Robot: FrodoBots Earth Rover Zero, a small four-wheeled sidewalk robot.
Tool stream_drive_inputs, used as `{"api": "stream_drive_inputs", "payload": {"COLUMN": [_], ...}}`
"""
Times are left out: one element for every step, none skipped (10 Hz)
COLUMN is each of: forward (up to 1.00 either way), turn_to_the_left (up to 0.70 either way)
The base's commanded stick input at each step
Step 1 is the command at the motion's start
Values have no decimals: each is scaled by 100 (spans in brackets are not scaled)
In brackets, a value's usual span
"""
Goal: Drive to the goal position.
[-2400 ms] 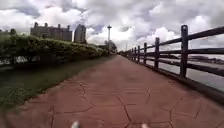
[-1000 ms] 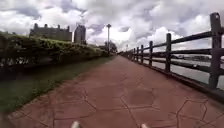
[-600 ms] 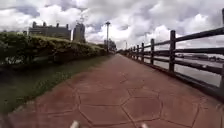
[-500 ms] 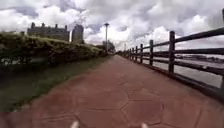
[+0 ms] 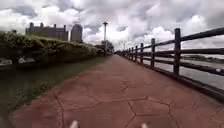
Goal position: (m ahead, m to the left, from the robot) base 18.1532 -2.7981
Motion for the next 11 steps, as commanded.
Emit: {"api": "stream_drive_inputs", "payload": {"forward": [70, 70, 70, 70, 70, 70, 70, 70, 70, 70, 70], "turn_to_the_left": [0, 0, 0, 0, 0, 0, 0, 0, 0, 0, 0]}}
